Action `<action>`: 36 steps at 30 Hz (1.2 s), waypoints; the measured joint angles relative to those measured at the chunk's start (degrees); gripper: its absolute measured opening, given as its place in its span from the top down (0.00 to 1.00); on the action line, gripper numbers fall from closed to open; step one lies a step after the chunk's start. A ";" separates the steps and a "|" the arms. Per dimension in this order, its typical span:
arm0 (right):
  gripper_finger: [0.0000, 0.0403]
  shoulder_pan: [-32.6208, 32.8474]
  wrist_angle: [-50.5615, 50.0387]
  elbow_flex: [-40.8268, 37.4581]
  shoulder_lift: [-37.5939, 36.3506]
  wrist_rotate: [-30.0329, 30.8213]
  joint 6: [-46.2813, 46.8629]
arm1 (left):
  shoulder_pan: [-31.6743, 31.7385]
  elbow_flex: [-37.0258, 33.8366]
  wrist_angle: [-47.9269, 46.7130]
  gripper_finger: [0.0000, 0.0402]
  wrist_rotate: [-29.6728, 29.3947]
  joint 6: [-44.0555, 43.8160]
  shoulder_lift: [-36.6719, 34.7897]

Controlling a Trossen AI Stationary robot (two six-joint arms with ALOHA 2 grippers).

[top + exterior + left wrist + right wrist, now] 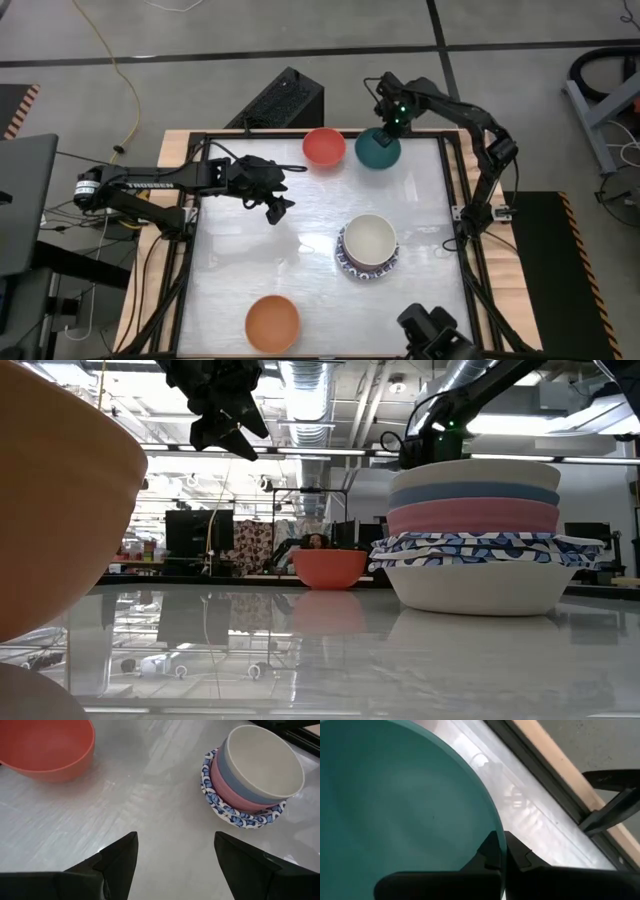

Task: Nest bowls inside each other by size order
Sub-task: Stack the green bowl into the white bowl

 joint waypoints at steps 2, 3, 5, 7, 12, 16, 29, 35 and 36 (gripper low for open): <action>0.98 0.00 -0.56 1.26 0.00 0.00 0.00 | 0.00 0.00 0.00 0.37 0.00 -0.02 0.02; 0.98 0.00 -0.96 1.87 0.00 -0.02 -0.01 | -0.02 0.00 0.00 0.37 0.00 -0.02 0.02; 0.98 0.04 -1.53 3.08 0.00 -0.01 -0.04 | -0.01 0.00 0.00 0.37 0.00 -0.02 0.00; 0.98 0.19 -1.69 4.41 0.00 -0.02 -0.02 | 0.00 0.00 0.00 0.37 0.00 -0.04 0.02; 0.98 0.94 -3.08 7.99 0.00 -0.04 -0.31 | -0.01 0.00 0.00 0.37 0.00 -0.04 0.02; 0.98 1.55 -4.02 10.38 -0.02 -0.15 -0.42 | -0.02 0.00 0.00 0.37 0.00 -0.04 0.02; 0.97 6.13 -5.38 15.78 -0.07 -0.28 -0.44 | 0.00 0.00 0.00 0.37 0.00 -0.04 0.02; 0.97 8.83 -5.20 17.26 -0.07 -0.28 -0.44 | 0.00 0.00 0.00 0.37 0.00 -0.04 0.02; 0.97 9.27 -5.26 17.45 -0.07 -0.31 -0.44 | 0.00 0.00 0.00 0.37 0.00 -0.04 0.02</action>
